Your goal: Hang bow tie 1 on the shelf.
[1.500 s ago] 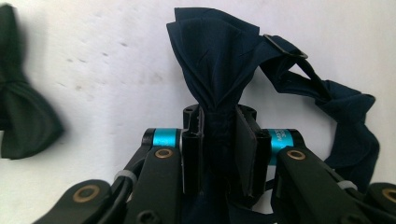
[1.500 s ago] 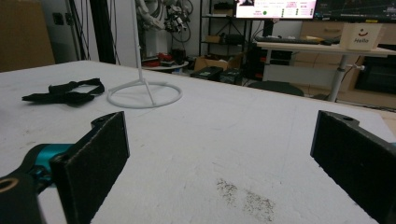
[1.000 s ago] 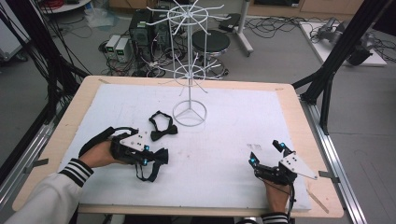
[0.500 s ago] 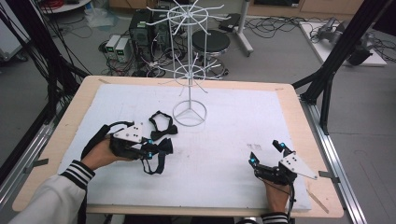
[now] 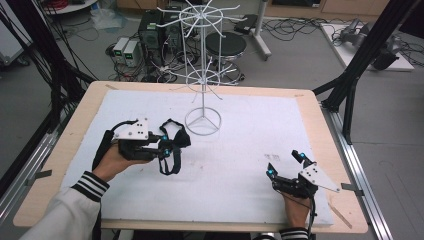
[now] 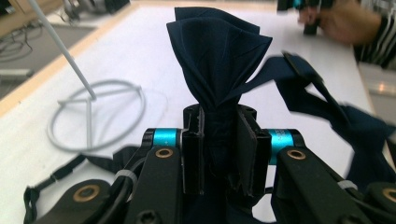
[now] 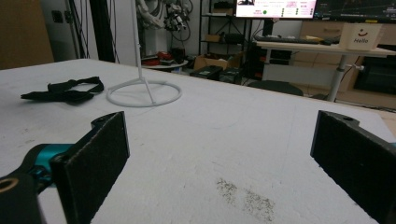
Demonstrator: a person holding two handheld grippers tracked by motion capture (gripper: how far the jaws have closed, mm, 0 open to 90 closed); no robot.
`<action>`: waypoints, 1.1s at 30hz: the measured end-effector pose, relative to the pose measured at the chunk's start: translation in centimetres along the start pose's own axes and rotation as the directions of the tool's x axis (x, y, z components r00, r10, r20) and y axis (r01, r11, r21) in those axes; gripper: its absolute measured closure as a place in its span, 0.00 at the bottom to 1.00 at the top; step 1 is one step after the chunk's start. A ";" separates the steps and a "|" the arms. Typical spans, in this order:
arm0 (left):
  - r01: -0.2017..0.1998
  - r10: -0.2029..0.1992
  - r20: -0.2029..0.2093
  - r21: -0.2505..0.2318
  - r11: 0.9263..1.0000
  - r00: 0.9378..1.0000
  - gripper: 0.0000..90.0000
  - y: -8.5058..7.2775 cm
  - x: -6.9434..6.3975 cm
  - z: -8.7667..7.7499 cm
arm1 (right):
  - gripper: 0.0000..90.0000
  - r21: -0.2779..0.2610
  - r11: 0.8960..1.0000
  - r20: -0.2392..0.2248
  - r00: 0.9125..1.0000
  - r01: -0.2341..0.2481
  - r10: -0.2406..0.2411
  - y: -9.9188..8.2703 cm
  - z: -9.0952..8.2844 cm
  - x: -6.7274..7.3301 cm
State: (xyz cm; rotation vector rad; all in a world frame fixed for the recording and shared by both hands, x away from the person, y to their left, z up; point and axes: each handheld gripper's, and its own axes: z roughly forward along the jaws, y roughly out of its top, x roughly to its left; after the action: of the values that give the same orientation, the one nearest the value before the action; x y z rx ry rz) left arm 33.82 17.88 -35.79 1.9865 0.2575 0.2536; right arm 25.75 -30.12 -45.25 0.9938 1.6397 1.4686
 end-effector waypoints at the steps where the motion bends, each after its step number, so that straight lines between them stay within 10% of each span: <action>1: 0.008 -0.008 -0.011 -0.015 1.000 1.000 0.82 0.1 0.0 0.0 | 0.04 -0.005 1.000 0.001 1.000 0.006 -0.006 0.0 0.0 -0.1; 33: -0.025 0.006 -0.199 -0.092 0.995 0.980 0.82 5.6 1.7 -3.0 | 0.04 -0.003 1.000 -0.001 1.000 0.003 -0.003 0.0 0.0 -0.1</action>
State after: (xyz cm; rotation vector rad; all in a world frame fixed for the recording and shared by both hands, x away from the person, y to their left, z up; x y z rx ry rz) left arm 34.93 18.68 -29.37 1.8716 0.3513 0.4669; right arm 25.82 -30.18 -45.24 0.9886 1.6389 1.4689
